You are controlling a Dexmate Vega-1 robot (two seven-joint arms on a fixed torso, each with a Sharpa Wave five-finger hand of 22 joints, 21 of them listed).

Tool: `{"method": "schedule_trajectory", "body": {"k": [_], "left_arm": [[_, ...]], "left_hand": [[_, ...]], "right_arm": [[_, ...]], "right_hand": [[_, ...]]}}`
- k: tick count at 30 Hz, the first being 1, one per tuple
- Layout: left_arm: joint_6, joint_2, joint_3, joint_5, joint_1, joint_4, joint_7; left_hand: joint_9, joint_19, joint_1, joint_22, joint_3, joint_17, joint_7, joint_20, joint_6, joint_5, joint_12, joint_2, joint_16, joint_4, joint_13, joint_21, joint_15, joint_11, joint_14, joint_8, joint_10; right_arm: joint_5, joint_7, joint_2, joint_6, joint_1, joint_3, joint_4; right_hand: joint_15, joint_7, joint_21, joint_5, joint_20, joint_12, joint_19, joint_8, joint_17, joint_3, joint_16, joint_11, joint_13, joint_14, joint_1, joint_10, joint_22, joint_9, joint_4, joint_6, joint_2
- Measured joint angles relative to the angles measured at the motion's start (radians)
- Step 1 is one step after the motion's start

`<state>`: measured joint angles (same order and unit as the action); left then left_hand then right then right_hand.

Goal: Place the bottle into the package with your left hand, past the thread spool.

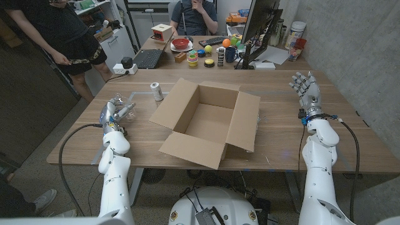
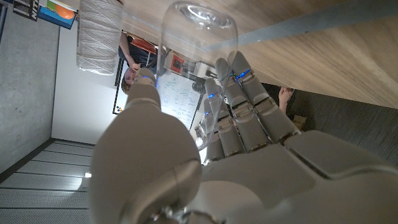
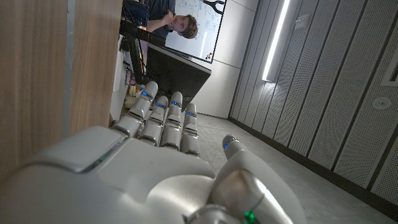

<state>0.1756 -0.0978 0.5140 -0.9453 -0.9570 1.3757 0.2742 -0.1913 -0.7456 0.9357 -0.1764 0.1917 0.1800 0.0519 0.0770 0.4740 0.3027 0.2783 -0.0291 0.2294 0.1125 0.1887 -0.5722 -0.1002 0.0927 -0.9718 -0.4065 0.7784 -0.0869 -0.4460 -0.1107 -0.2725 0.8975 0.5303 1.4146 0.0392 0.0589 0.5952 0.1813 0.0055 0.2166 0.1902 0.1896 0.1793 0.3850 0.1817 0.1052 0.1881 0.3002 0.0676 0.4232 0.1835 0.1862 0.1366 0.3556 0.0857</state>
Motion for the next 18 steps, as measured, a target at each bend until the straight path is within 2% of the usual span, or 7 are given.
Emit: {"method": "schedule_trajectory", "body": {"k": [18], "left_arm": [[0.012,-0.009,-0.009,0.007,-0.003,0.057,-0.018]], "left_hand": [[0.005,0.007,0.009,0.0,0.007,0.004,0.0,-0.004,0.001,-0.008,-0.04,-0.009,-0.018,0.007,0.005,0.018,-0.002,0.001,0.001,-0.003,0.004]], "right_arm": [[0.006,0.003,0.003,-0.007,-0.006,0.002,-0.015]], "right_hand": [[0.0,0.0,0.0,0.004,0.0,0.0,0.0,0.0,0.0,-0.004,0.0,0.0,0.0,0.0,0.0,0.0,0.0,0.0,-0.004,0.0,0.0]]}}
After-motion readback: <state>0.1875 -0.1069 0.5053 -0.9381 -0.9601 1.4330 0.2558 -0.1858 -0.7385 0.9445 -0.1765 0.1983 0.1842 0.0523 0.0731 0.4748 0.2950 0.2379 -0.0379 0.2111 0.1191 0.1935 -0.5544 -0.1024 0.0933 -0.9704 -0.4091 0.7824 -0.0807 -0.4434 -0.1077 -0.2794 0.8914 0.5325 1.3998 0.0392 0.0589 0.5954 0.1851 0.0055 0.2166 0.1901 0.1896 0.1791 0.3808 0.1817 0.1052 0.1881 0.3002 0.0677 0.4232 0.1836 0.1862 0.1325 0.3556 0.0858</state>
